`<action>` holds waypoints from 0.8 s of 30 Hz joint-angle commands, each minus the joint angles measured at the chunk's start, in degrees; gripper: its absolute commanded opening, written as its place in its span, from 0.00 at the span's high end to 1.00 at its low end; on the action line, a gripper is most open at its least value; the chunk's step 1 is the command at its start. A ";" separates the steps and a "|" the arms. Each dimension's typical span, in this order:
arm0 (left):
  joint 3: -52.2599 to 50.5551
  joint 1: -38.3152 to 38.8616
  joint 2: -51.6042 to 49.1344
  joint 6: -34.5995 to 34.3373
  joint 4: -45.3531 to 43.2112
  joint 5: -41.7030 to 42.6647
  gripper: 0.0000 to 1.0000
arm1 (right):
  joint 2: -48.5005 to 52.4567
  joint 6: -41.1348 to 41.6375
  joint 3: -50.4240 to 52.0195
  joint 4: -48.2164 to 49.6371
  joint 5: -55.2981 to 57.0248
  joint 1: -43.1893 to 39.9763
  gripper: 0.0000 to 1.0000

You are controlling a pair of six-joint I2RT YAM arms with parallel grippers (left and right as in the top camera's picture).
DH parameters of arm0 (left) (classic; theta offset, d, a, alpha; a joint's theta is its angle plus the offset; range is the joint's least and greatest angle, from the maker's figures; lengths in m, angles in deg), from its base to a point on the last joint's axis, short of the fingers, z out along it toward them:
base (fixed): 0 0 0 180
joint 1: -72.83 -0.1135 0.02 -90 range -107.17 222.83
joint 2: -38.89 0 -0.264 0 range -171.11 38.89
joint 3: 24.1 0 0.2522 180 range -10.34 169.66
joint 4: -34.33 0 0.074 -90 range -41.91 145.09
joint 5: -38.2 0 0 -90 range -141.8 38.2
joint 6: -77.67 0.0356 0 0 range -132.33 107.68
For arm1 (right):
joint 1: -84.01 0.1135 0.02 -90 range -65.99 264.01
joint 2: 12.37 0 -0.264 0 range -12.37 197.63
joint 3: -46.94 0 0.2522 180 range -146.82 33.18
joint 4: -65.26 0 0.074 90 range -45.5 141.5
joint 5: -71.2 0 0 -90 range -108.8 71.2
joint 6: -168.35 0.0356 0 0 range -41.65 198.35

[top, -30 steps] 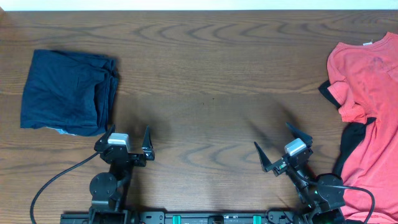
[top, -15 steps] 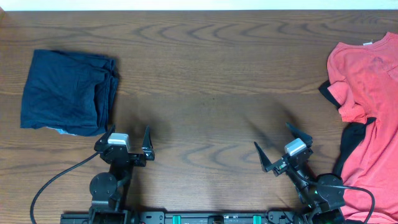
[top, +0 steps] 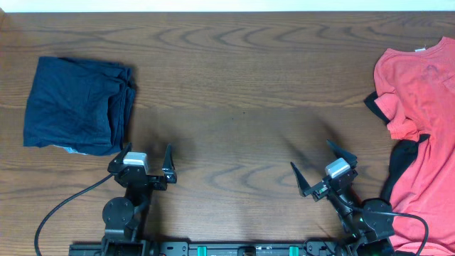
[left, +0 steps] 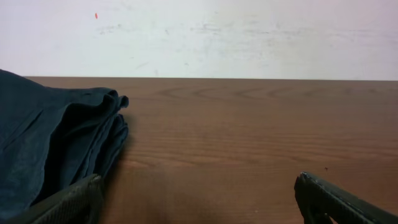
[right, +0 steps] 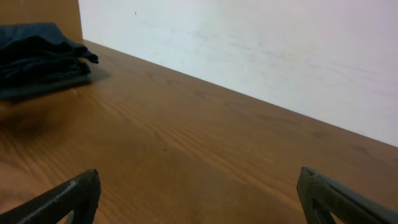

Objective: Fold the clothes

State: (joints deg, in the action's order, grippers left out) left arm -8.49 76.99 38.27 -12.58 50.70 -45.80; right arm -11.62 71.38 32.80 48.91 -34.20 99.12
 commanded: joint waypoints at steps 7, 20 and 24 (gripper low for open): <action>-1.62 -0.24 0.35 -0.92 0.76 0.39 0.02 | -0.11 -0.39 0.07 -0.26 0.39 -0.48 0.01; -1.60 -0.24 0.33 -1.11 0.44 2.97 0.02 | -0.11 6.54 0.07 1.18 -4.59 -0.48 0.01; -1.40 -0.24 0.33 -1.14 0.02 10.43 0.02 | -0.11 9.99 0.07 1.51 -4.81 -0.48 0.01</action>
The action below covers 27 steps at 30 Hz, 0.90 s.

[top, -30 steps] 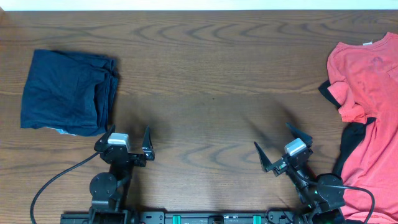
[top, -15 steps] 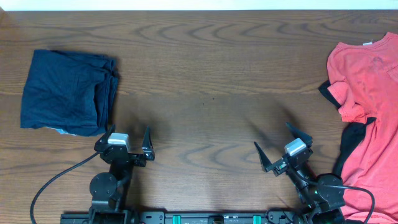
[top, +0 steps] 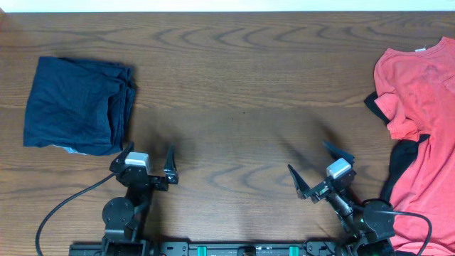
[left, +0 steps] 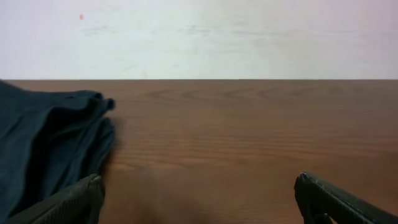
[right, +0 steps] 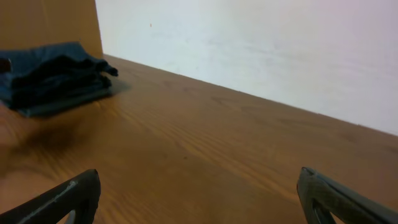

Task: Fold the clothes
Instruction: 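Reach the right gripper to the coral t-shirt and grasp its edge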

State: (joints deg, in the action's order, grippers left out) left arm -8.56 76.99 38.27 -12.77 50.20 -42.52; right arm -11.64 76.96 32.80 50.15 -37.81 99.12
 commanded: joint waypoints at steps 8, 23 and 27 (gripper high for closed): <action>2.43 -0.24 0.33 -4.52 1.68 17.33 0.02 | 0.35 4.76 -4.20 -0.70 -2.21 -0.48 0.01; 35.47 -0.24 -29.35 -5.22 27.52 12.52 0.02 | 37.07 10.86 -35.30 -25.27 3.63 -0.72 0.01; 47.23 -0.24 -42.62 -5.22 36.57 12.52 0.02 | 51.87 13.11 -47.93 -33.79 2.34 -2.45 0.01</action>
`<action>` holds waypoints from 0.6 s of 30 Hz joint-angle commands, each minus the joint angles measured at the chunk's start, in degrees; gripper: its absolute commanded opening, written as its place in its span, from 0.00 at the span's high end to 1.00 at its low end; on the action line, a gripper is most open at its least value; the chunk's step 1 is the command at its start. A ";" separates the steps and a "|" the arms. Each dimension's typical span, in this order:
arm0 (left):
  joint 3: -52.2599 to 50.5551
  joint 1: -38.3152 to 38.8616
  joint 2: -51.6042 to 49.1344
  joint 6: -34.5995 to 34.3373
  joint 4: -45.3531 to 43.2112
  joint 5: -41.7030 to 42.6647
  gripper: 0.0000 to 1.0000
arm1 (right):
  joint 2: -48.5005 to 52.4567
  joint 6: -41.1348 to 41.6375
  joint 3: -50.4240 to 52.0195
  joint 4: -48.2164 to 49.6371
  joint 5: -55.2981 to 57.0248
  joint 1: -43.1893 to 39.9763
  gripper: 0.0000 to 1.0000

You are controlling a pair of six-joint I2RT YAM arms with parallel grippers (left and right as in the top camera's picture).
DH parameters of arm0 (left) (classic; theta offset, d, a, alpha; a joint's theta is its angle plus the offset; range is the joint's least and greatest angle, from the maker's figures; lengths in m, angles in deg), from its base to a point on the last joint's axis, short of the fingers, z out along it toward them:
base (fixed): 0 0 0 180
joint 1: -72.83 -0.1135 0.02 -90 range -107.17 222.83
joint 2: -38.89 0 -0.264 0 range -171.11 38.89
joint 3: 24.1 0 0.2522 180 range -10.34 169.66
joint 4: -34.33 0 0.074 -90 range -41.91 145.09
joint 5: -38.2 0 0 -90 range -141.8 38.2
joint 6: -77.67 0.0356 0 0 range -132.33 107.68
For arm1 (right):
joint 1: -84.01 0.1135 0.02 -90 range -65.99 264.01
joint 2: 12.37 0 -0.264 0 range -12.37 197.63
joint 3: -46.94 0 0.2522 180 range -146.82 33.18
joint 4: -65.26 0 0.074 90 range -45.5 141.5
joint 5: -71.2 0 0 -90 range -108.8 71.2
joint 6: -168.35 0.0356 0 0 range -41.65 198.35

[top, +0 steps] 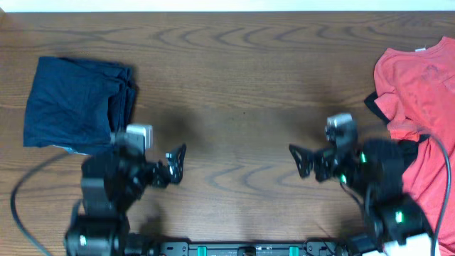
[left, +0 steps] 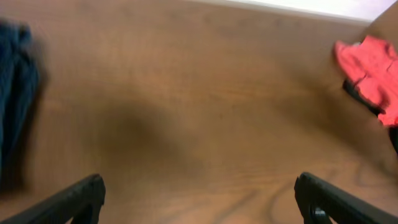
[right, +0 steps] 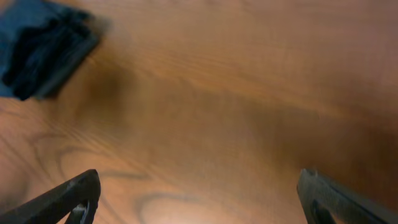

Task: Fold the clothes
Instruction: 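Reach the right gripper to the coral t-shirt and grasp its edge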

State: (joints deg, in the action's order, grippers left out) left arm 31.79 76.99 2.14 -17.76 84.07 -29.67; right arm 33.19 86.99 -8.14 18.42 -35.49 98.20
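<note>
A folded navy garment [top: 75, 103] lies at the table's left; it also shows as the navy garment [right: 43, 43] in the right wrist view. A coral-red shirt [top: 419, 99] lies crumpled at the right edge over a black garment [top: 402, 156]; the left wrist view catches the red shirt [left: 368, 59] too. My left gripper [top: 169, 167] hangs open and empty over bare wood right of the navy garment. My right gripper [top: 313, 162] is open and empty over bare wood left of the red shirt. Both sets of fingers stand wide apart.
The wooden table [top: 234, 78] stretches between the two garments. A white wall runs along its far edge. Cables trail from both arm bases at the front edge.
Both arms have risen from their low pose at the front edge. Their wrist cameras now look down on the table instead of across it. Both grippers stay open and empty.
Both grippers sat low and open near the front edge, wrist views level with the tabletop. A little later each had shifted slightly. Now both are raised and tipped down over the middle of the table; neither garment has moved.
</note>
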 commanded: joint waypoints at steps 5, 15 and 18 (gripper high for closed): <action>19.04 -0.24 -20.09 -0.24 11.17 -0.31 0.02 | 23.15 2.27 -21.90 -6.60 -9.18 -3.34 0.01; 22.51 -0.24 -27.67 -0.50 13.05 2.45 0.02 | 41.42 1.01 -34.77 -4.98 -0.04 -13.62 0.01; 22.51 -0.24 -27.67 -0.48 13.05 2.54 0.02 | 47.54 3.34 -37.00 -0.76 3.89 -18.47 0.01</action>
State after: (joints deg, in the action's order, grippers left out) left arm 53.12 76.99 -25.62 -18.13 97.10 -28.58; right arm 76.38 88.50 -42.82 16.04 -37.22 83.84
